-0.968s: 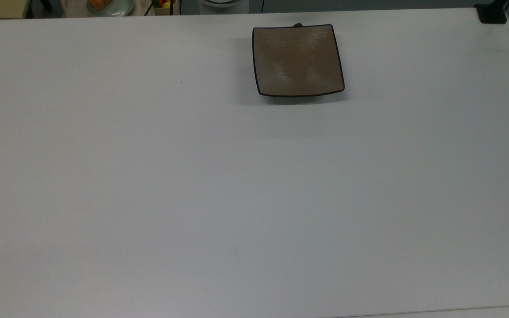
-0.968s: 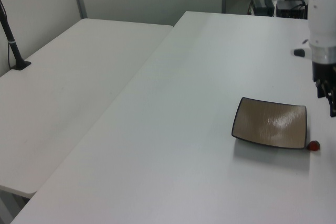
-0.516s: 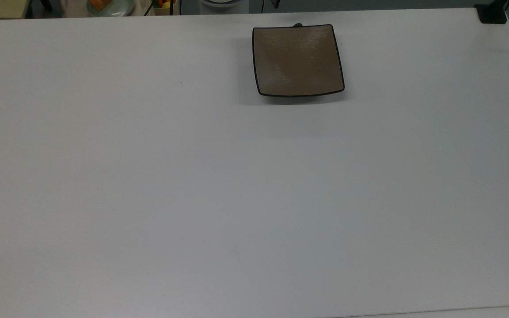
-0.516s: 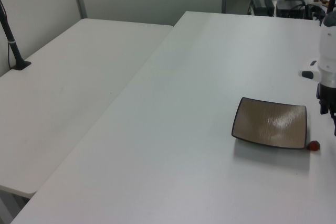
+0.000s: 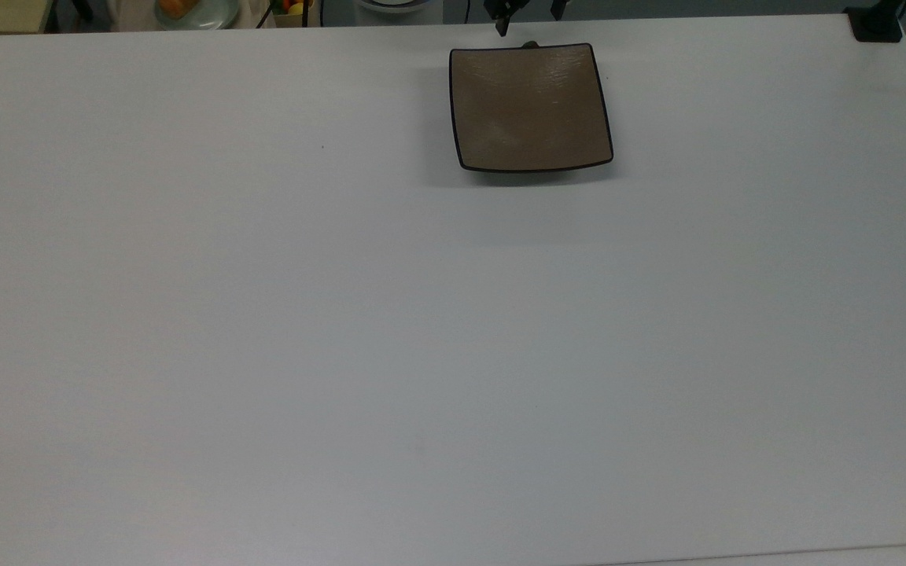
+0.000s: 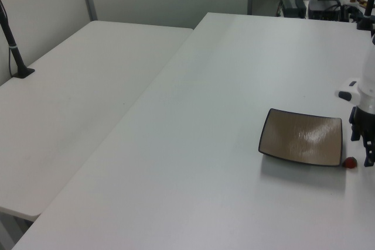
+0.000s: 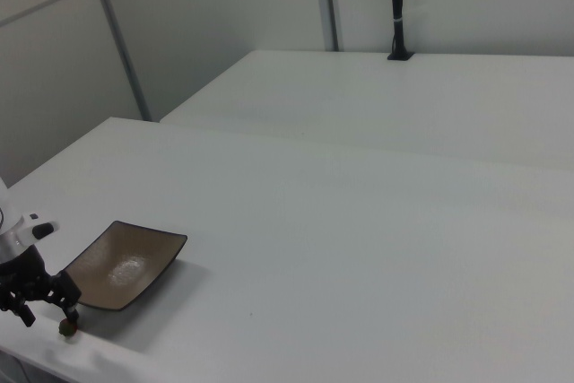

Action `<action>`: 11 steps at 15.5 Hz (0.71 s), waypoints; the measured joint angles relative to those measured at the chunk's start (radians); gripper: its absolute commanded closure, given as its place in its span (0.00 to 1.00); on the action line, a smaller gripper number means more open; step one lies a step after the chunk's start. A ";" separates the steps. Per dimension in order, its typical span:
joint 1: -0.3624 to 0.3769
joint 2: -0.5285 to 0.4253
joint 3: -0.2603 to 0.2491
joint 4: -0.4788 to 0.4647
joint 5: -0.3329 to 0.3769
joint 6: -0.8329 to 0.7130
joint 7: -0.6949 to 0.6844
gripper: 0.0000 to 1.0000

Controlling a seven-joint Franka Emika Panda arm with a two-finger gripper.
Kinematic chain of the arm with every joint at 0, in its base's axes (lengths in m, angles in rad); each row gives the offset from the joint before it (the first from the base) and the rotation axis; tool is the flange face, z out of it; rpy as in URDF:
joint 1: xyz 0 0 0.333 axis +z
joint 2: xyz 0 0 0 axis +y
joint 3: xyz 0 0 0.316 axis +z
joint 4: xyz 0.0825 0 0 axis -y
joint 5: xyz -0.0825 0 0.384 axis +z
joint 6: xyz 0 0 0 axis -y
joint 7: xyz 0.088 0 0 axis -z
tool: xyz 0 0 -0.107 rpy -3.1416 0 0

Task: Strawberries on a ceramic plate
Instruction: 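Close the gripper fingers around the red strawberry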

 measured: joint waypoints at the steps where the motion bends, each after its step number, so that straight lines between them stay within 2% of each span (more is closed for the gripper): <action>1: 0.005 0.014 0.007 -0.001 0.000 0.023 0.018 0.03; 7: 0.008 0.058 0.010 -0.002 0.000 0.068 0.036 0.05; 11: 0.006 0.058 0.010 -0.002 0.000 0.069 0.041 0.13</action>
